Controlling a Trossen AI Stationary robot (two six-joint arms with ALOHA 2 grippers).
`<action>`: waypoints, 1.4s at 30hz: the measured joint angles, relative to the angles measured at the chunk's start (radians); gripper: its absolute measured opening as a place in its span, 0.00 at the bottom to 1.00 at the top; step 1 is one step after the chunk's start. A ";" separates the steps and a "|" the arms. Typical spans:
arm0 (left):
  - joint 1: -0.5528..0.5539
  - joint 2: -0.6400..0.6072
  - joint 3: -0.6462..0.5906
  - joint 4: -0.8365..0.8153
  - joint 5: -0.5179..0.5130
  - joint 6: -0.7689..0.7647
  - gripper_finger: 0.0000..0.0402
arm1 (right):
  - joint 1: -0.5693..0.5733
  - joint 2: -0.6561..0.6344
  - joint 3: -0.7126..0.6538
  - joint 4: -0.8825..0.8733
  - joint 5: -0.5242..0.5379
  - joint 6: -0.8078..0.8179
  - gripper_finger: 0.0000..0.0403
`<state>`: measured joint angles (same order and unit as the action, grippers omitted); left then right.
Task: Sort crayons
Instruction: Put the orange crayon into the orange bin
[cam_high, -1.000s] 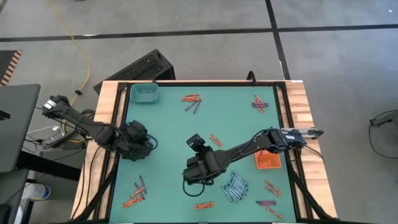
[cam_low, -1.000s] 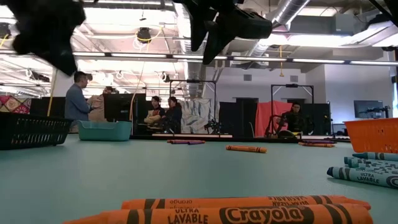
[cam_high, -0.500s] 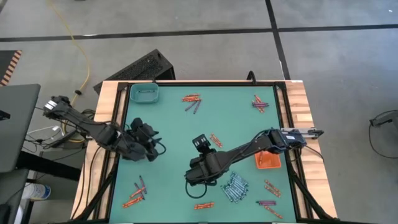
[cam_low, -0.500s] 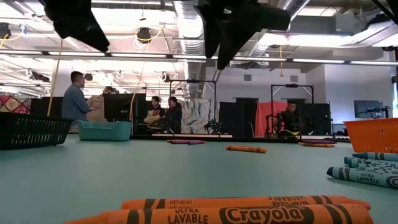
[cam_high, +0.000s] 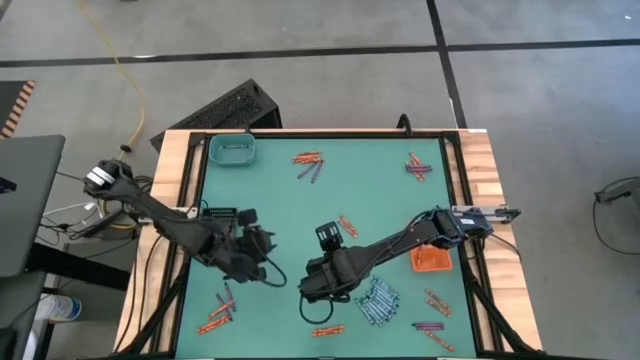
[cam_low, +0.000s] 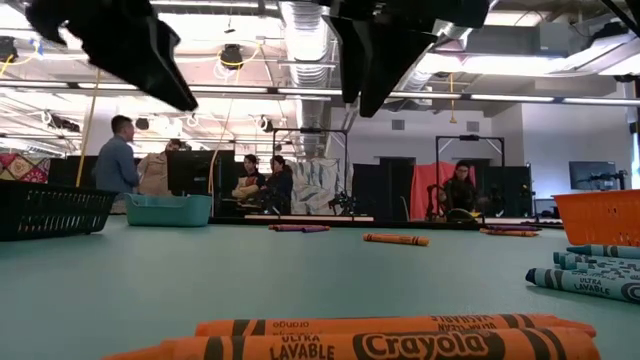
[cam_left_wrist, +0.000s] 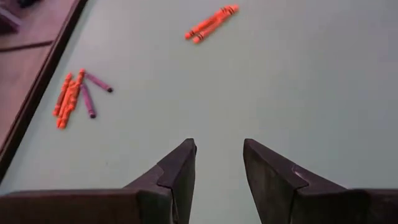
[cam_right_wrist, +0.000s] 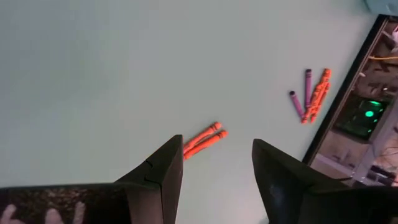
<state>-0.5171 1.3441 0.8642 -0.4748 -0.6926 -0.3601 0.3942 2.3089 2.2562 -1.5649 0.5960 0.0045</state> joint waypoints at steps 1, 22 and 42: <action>0.000 0.027 0.000 0.016 0.004 0.021 0.31 | -0.003 0.000 0.000 0.004 0.000 0.013 0.47; 0.001 0.259 0.000 0.342 0.026 0.360 0.31 | -0.065 0.002 -0.188 0.044 -0.021 0.396 0.47; -0.047 0.259 0.000 0.361 0.112 0.233 0.31 | 0.006 -0.002 -0.269 0.069 0.085 0.748 0.38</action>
<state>-0.5642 1.6032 0.8642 -0.1143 -0.5808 -0.1267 0.4004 2.3066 1.9872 -1.4963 0.6807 0.7524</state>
